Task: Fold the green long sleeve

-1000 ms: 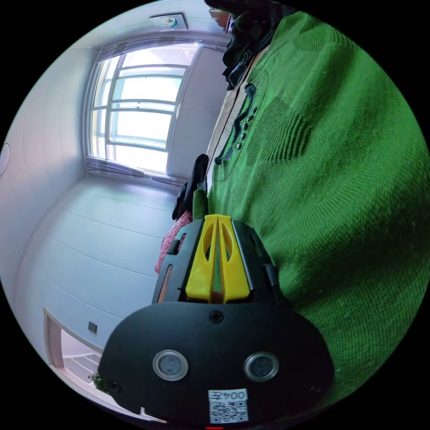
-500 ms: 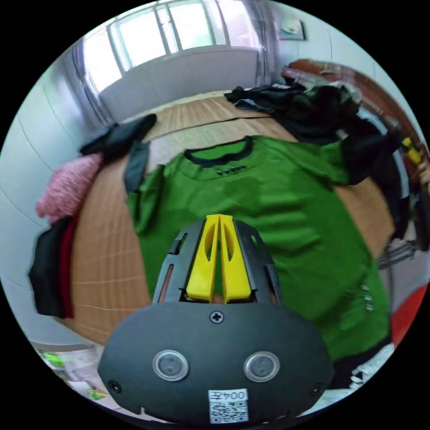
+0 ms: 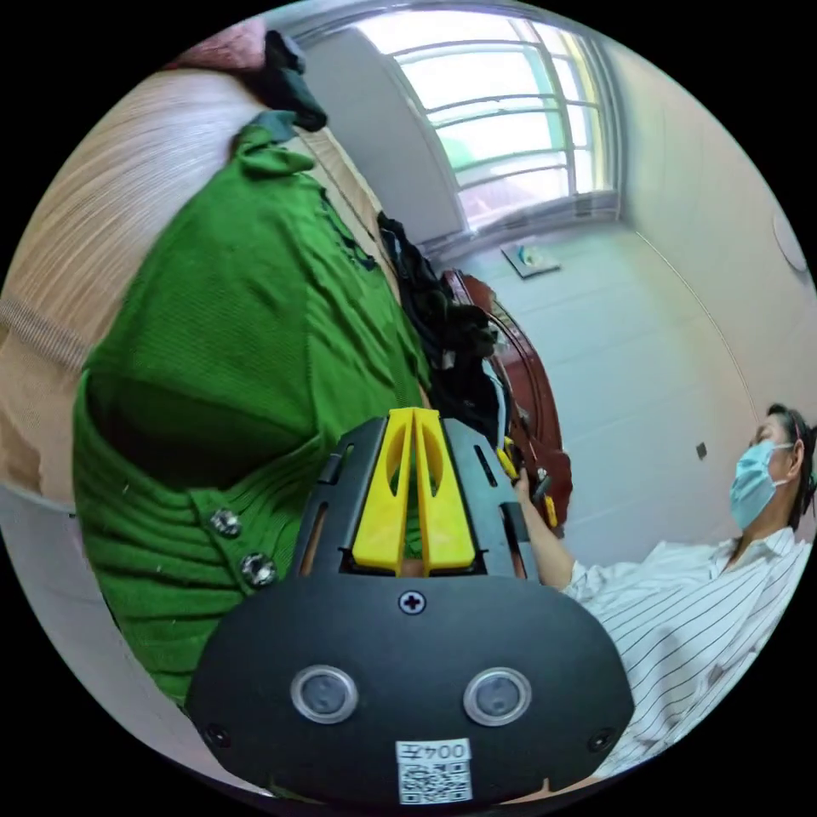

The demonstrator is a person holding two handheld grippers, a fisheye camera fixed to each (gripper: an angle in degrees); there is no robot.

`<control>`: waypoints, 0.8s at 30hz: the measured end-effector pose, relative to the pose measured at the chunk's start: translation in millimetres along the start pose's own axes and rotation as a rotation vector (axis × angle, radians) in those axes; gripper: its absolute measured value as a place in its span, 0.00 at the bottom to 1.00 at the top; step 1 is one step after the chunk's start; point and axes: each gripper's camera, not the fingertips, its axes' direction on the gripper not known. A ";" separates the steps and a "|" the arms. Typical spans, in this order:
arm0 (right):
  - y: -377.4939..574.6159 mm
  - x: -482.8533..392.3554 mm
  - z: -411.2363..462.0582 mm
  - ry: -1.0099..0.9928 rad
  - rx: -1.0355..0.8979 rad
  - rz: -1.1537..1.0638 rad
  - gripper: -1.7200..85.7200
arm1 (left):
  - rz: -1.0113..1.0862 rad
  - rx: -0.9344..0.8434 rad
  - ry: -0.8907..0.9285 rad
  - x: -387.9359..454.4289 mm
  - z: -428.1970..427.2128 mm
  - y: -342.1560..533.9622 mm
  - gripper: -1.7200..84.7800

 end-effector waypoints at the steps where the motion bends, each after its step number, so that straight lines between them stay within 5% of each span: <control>1: 3.6 15.2 -2.9 0.003 -0.016 0.043 0.15 | -0.046 0.061 0.044 5.0 -8.6 0.1 0.02; 10: 31.6 83.4 -2.7 -0.035 -0.187 0.174 0.13 | -0.139 0.075 0.098 84.3 4.5 -31.7 0.02; 16: 66.6 131.3 15.7 -0.456 -0.206 0.683 0.17 | -0.162 0.078 0.108 134.1 12.5 -41.5 0.02; 24: 61.3 120.1 21.0 -0.403 -0.179 0.828 0.17 | -0.165 0.067 0.108 186.8 23.5 -46.3 0.02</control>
